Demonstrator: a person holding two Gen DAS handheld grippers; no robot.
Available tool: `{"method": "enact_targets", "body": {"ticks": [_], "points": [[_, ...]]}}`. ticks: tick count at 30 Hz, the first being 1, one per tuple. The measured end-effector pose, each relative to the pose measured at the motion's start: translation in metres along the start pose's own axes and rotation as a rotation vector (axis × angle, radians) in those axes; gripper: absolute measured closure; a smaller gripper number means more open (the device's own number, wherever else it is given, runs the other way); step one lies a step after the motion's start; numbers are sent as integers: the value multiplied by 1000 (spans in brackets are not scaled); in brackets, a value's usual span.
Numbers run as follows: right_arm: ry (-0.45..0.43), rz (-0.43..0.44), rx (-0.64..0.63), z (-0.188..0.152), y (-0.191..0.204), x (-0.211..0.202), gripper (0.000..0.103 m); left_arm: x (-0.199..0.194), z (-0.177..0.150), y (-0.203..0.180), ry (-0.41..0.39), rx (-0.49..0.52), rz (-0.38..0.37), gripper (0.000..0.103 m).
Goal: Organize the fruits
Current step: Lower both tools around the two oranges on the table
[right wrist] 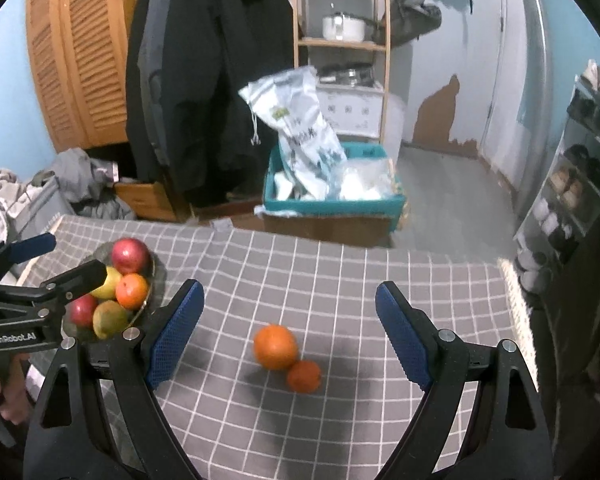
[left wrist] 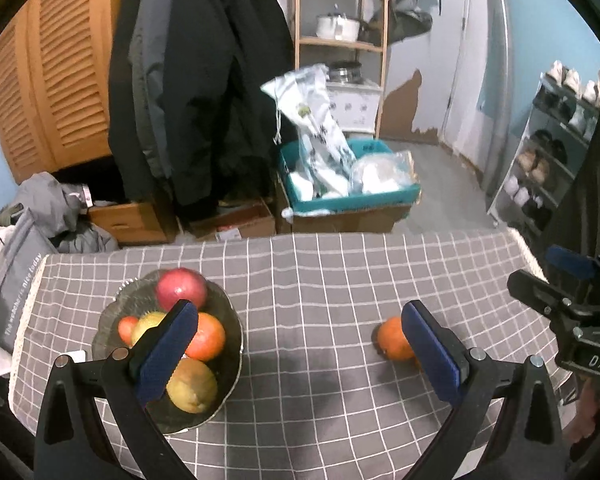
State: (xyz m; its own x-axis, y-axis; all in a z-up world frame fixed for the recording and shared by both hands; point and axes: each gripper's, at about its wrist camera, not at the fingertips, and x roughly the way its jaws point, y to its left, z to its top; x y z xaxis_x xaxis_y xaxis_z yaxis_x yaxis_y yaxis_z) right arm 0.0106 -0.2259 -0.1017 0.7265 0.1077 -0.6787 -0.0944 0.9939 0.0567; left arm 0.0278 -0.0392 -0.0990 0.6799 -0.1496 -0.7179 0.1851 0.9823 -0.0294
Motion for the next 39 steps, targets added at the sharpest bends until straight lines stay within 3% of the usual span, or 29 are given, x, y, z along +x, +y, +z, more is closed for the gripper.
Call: {"method": "enact_targets", "body": {"ticks": [18, 25, 31, 39], "points": [[294, 3, 73, -66, -34, 95, 16, 86, -37, -30, 212, 64, -8, 1], [382, 19, 60, -83, -35, 125, 16, 123, -56, -29, 313, 40, -21, 1], [420, 41, 52, -91, -36, 145, 16, 138, -65, -28, 348, 40, -15, 1], [467, 74, 60, -102, -37, 164, 30, 142, -68, -28, 362, 37, -28, 1]]}}
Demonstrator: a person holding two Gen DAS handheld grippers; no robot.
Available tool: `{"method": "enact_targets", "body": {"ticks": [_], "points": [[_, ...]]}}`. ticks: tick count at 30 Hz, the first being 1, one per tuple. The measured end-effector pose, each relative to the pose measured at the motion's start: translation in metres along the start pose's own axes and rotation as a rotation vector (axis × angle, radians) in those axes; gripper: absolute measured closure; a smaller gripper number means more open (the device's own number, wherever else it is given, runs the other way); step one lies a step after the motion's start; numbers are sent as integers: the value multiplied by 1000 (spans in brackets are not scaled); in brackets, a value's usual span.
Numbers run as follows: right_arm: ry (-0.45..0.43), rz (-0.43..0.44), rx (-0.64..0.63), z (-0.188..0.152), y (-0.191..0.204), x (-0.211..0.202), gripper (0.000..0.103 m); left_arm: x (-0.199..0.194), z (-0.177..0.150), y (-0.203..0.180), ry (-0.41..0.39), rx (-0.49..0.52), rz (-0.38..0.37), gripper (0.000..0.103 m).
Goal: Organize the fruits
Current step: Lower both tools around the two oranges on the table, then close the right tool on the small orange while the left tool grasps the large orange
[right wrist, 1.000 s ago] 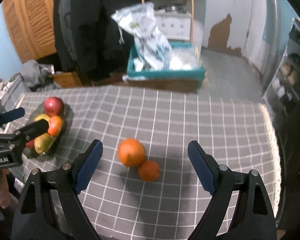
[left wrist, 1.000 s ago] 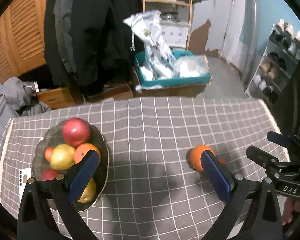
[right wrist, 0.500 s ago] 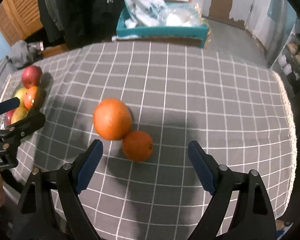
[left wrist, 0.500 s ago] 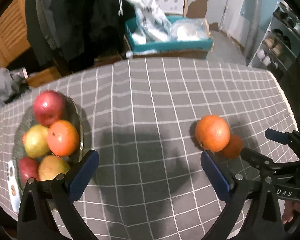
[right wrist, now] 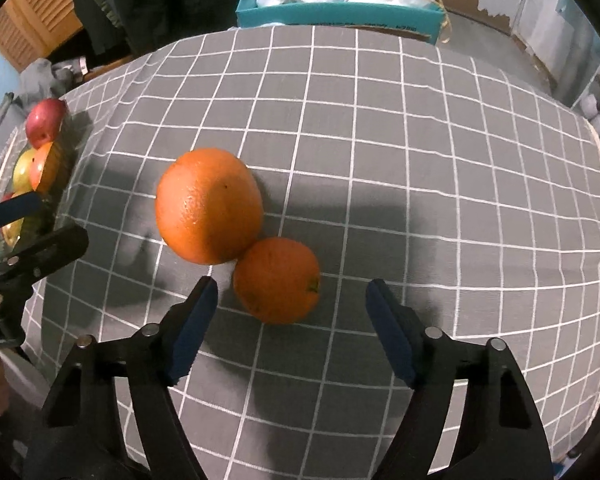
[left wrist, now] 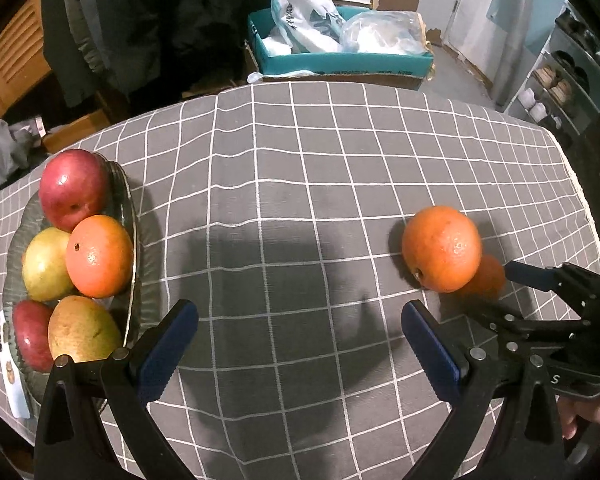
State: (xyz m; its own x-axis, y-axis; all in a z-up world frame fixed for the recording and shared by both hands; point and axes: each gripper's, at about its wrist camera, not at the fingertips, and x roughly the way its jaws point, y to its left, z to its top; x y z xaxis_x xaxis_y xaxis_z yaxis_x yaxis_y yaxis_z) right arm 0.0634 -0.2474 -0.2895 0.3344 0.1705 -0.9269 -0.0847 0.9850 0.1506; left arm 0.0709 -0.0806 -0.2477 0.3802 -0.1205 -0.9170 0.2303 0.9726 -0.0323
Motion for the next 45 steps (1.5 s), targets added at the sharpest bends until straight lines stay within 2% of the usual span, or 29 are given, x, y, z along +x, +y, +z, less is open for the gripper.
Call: {"method": "enact_targets", "body": {"ticks": [2, 6, 7, 15, 24, 27, 29, 32, 45], "points": [[5, 12, -1, 0, -1, 1, 35, 1, 1, -1, 1, 2, -3, 1], [21, 33, -13, -1, 1, 7, 58, 1, 4, -5, -1, 7, -20, 1], [21, 39, -13, -1, 1, 7, 58, 1, 5, -7, -1, 9, -23, 1], [-7, 1, 5, -4, -9, -5, 60, -1, 10, -20, -6, 24, -59, 1], [-65, -71, 144, -6, -54, -22, 60, 8, 19, -47, 7, 37, -135, 1], [-75, -30, 168, -5, -63, -21, 60, 11, 19, -58, 13, 66, -129, 1], [-72, -52, 155, -7, -64, -21, 60, 13, 19, -63, 17, 78, -127, 1], [-68, -4, 161, -7, -63, -16, 60, 15, 19, -67, 20, 84, -127, 1], [-86, -25, 173, -5, -72, -21, 60, 22, 26, -76, 25, 83, -135, 1]]}}
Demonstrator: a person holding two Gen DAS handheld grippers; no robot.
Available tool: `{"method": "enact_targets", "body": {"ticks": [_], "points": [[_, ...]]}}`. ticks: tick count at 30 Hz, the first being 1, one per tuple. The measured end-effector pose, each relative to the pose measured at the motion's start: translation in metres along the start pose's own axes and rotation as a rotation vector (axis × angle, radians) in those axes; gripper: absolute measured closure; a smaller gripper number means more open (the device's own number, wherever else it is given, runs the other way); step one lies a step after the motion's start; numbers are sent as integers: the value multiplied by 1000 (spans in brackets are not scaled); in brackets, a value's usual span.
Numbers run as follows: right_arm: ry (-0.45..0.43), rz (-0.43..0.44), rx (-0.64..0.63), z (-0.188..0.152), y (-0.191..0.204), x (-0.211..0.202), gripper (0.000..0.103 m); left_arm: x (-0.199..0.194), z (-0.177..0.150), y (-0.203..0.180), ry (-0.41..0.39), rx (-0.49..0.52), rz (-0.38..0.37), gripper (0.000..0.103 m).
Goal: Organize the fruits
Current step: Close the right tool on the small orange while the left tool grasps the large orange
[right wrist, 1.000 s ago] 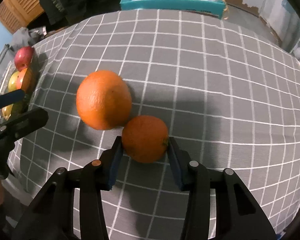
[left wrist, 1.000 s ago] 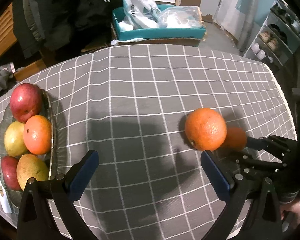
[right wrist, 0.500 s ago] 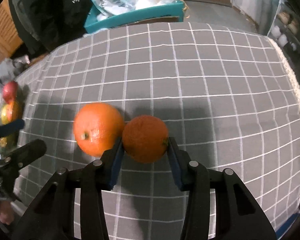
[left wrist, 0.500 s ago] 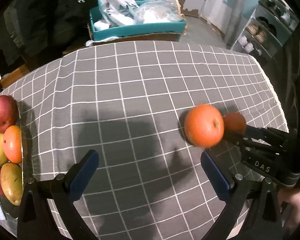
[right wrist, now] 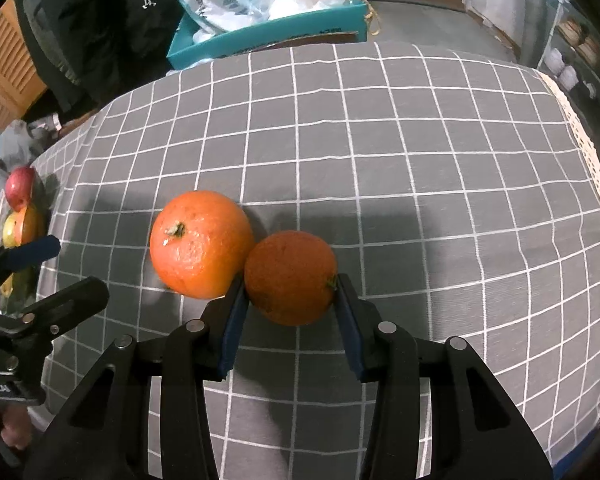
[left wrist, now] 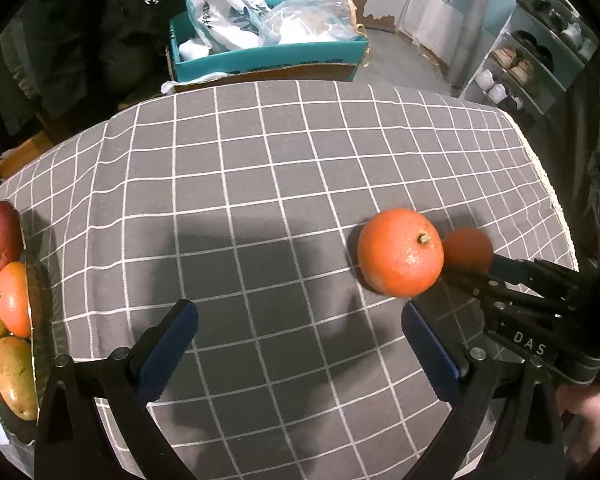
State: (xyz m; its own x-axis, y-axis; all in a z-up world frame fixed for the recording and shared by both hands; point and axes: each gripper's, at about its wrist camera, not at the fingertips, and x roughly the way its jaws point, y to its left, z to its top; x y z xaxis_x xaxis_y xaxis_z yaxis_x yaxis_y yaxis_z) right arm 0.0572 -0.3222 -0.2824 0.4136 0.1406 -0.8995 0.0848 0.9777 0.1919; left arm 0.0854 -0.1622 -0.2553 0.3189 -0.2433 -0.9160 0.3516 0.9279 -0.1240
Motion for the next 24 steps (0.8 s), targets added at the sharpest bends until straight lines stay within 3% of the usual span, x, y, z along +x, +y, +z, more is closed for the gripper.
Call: {"method": "enact_targets", "body": {"ticks": [12, 24], "points": [[-67, -135, 66, 11, -37, -27, 60, 12, 25, -37, -16, 51, -40, 1], [-64, -155, 129, 8, -61, -27, 60, 50, 26, -58, 50, 44, -78, 1]]}}
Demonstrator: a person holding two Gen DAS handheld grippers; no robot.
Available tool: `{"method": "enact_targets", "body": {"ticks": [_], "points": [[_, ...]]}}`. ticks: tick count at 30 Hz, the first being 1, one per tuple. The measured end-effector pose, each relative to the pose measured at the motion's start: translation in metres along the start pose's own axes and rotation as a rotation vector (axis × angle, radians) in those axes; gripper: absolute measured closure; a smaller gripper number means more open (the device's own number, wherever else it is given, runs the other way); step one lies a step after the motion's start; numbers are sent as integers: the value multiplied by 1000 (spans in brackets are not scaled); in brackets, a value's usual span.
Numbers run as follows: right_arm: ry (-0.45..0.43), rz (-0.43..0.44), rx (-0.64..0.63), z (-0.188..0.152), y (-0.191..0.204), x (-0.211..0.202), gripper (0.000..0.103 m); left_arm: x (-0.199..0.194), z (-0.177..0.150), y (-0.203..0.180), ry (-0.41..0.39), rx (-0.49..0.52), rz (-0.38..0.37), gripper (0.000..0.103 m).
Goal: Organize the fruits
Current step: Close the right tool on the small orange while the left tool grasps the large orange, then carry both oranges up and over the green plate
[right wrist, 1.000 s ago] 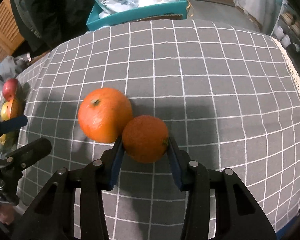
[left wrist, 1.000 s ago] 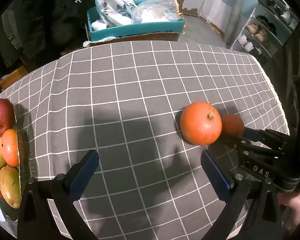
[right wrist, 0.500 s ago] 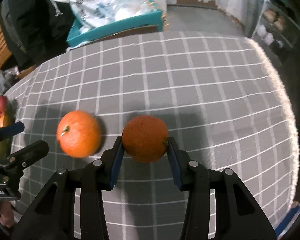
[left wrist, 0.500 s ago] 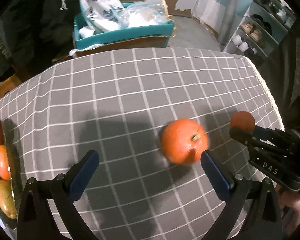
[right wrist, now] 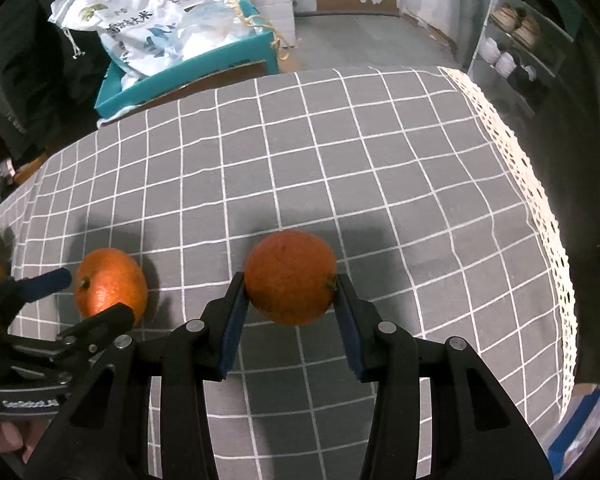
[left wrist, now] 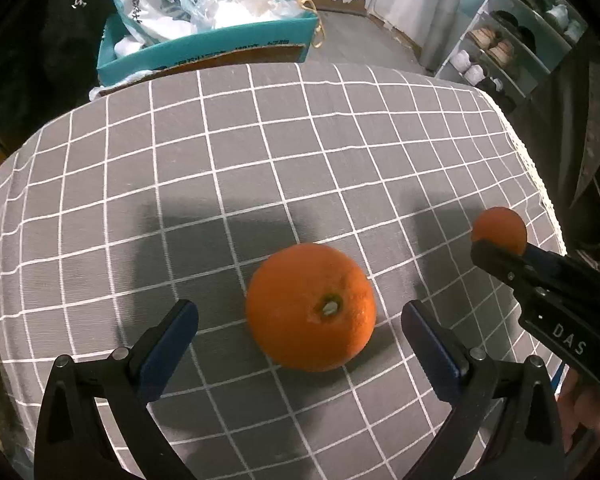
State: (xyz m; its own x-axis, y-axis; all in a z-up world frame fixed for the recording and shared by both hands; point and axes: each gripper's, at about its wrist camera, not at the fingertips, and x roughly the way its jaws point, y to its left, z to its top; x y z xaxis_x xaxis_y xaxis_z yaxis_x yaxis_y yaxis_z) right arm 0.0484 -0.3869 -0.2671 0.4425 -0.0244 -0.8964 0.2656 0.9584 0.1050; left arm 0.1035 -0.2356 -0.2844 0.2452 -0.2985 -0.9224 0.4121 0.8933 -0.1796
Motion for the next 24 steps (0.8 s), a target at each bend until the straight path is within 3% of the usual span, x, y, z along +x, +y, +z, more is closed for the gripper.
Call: {"method": "enact_targets", "body": {"ticks": [3, 7, 9, 12, 24], "points": [[8, -1, 1, -2, -2, 3, 60, 4, 0, 0, 1, -8, -10, 1], [16, -1, 3, -2, -1, 7, 60, 12, 0, 1, 27, -14, -6, 25], [18, -5, 1, -3, 0, 8, 60, 12, -1, 1, 24, -12, -8, 27], [20, -6, -4, -4, 1, 9, 60, 10, -3, 2, 22, -10, -42, 38], [-13, -18, -34, 0, 9, -5, 60, -16, -4, 4, -37, 3, 14, 39]]}}
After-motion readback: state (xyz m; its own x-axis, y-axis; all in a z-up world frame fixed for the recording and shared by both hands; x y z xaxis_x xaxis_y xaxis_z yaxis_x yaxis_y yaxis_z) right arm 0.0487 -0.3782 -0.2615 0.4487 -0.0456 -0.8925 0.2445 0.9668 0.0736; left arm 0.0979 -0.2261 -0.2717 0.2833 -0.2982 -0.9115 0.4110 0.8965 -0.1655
